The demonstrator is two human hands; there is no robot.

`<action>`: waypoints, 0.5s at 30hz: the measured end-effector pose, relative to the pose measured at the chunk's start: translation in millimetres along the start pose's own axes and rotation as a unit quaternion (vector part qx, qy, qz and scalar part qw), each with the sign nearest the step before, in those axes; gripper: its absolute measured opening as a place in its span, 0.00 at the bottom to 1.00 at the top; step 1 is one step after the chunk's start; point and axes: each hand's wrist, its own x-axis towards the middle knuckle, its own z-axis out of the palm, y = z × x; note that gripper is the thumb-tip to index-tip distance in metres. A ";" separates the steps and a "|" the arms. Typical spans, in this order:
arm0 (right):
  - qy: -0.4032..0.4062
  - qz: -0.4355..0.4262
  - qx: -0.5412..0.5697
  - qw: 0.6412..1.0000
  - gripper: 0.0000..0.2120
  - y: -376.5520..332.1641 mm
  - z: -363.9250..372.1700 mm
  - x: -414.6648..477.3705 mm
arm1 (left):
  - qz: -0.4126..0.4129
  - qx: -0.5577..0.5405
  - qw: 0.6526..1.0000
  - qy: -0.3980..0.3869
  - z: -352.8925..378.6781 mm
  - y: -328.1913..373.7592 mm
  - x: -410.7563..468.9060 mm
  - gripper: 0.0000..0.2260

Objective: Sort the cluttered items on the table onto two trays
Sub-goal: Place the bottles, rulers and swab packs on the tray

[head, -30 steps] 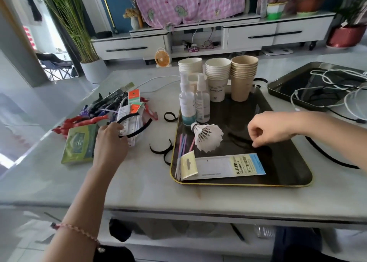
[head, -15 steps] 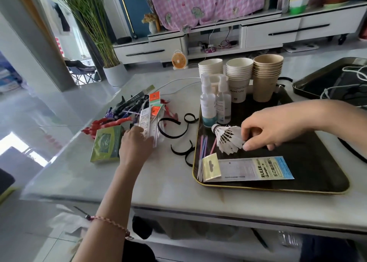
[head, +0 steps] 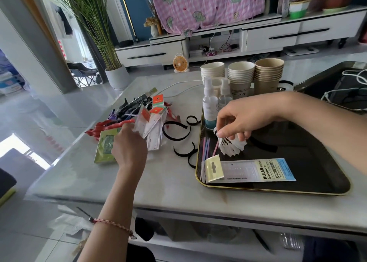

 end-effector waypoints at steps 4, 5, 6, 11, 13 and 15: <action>0.042 -0.057 0.086 0.994 0.10 -11.8 3.7 8.0 | -0.048 -0.248 0.966 0.051 -21.9 17.2 -10.2 0.11; 0.060 -0.072 0.119 0.988 0.09 -14.5 6.1 11.1 | -0.062 -0.332 0.941 0.011 -25.7 22.7 -16.4 0.10; 0.076 -0.083 0.158 0.981 0.09 -17.3 8.8 14.1 | -0.075 -0.407 0.909 -0.049 -27.2 28.5 -24.8 0.09; 0.152 -0.098 0.333 0.926 0.04 -20.9 15.9 17.8 | -0.059 -0.515 0.808 -0.280 -25.8 60.7 -71.4 0.02; 0.172 -0.102 0.318 0.927 0.03 -15.8 11.9 11.1 | 0.002 -0.509 0.801 -0.316 -26.9 67.6 -79.6 0.03; 0.173 -0.107 0.284 0.937 0.02 -7.7 4.5 -0.4 | 0.051 -0.487 0.808 -0.329 -29.3 71.3 -81.5 0.06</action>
